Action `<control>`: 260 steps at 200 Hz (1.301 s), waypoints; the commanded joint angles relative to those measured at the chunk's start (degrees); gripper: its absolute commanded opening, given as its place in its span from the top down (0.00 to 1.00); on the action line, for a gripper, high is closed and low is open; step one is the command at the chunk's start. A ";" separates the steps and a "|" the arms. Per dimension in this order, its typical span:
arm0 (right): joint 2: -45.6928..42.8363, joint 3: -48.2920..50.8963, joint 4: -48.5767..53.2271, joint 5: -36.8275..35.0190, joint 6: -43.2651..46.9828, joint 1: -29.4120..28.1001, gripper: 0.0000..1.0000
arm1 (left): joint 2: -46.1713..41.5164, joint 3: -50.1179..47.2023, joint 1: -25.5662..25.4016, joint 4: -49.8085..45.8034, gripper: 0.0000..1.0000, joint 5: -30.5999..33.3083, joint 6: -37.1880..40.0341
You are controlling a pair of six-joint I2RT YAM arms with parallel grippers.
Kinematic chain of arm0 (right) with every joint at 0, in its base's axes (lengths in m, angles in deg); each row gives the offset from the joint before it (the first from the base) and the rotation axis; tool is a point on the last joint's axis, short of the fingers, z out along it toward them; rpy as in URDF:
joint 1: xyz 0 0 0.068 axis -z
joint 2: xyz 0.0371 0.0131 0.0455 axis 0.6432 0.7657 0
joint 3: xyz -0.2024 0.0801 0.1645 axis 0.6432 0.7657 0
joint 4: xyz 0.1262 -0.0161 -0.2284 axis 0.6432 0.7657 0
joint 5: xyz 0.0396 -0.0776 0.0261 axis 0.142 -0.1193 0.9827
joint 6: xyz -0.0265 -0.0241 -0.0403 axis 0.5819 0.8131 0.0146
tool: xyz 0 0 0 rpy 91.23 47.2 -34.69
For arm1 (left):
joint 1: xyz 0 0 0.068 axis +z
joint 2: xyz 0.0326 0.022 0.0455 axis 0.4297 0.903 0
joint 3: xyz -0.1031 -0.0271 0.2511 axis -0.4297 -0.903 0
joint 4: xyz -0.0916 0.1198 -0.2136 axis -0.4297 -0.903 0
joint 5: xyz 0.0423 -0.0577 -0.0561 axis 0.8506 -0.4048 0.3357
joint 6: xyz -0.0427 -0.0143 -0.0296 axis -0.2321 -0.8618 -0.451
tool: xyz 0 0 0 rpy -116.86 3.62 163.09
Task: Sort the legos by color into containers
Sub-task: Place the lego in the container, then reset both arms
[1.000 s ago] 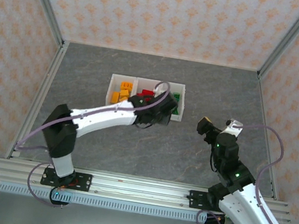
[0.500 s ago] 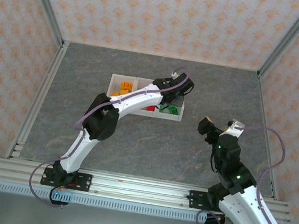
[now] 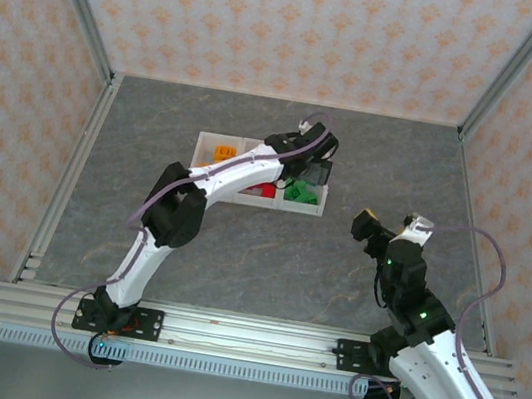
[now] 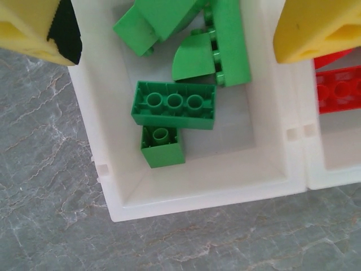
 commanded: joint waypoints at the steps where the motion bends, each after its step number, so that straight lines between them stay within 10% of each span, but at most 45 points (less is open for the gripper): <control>1: -0.02 0.95 -1.37 -0.44 -0.72 0.07 0.00 | -7.92 -3.36 0.12 3.54 0.05 4.59 1.28; 93: 0.66 1.13 -1.29 -1.03 -0.79 0.08 0.01 | -44.11 -52.31 0.64 30.68 0.00 19.58 3.21; 163: 3.82 1.92 -4.89 -8.30 1.67 0.03 0.00 | -75.47 -93.87 8.73 67.34 0.01 43.46 4.14; 214: 6.07 19.96 -50.56 -21.58 22.84 1.08 0.00 | -82.35 -107.87 14.68 83.03 0.01 48.91 14.09; 260: 32.03 24.62 -76.39 -8.60 20.09 19.36 0.00 | -74.50 -108.62 19.96 93.48 0.01 38.09 24.22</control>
